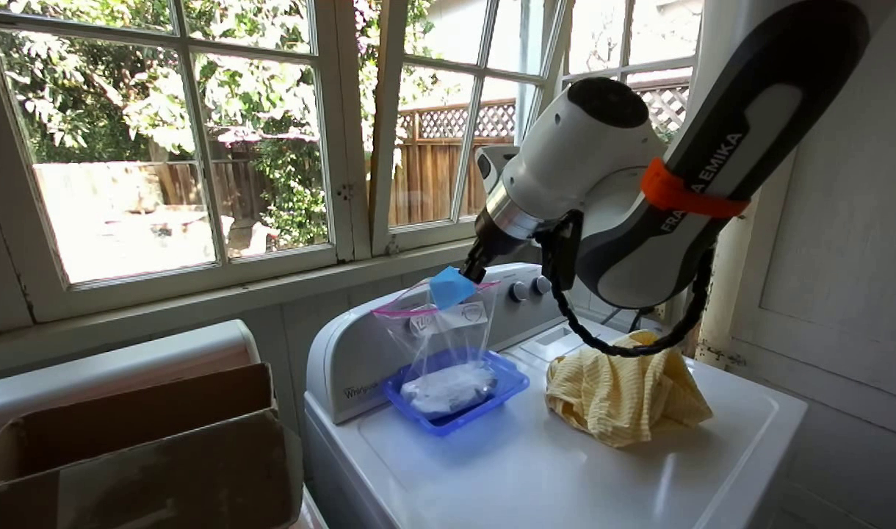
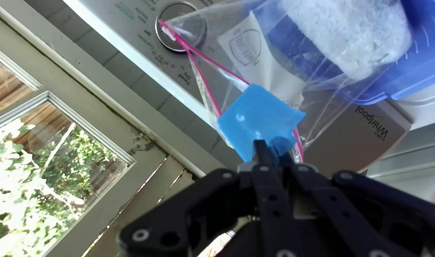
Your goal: Pick up the spoon and scoop some of the contents in the bag
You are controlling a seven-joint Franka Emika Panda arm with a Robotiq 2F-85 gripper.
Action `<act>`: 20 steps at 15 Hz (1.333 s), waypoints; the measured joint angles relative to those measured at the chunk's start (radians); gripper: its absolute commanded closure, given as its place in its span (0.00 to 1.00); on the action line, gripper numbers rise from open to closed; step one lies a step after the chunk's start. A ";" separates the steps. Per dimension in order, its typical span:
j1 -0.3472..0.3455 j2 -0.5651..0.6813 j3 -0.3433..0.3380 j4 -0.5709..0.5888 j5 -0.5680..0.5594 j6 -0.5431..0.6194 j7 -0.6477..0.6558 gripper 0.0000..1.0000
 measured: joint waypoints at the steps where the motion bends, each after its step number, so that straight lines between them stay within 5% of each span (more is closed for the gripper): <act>1: -0.018 -0.003 0.020 0.004 0.008 0.000 0.000 0.98; 8: -0.130 -0.045 0.129 0.044 0.027 0.000 0.000 0.98; 12: -0.193 -0.117 0.183 0.063 0.040 0.111 -0.005 0.98; 16: -0.240 -0.190 0.270 0.048 0.244 0.210 -0.184 0.98; 20: -0.274 -0.229 0.322 0.028 0.321 0.230 -0.250 0.98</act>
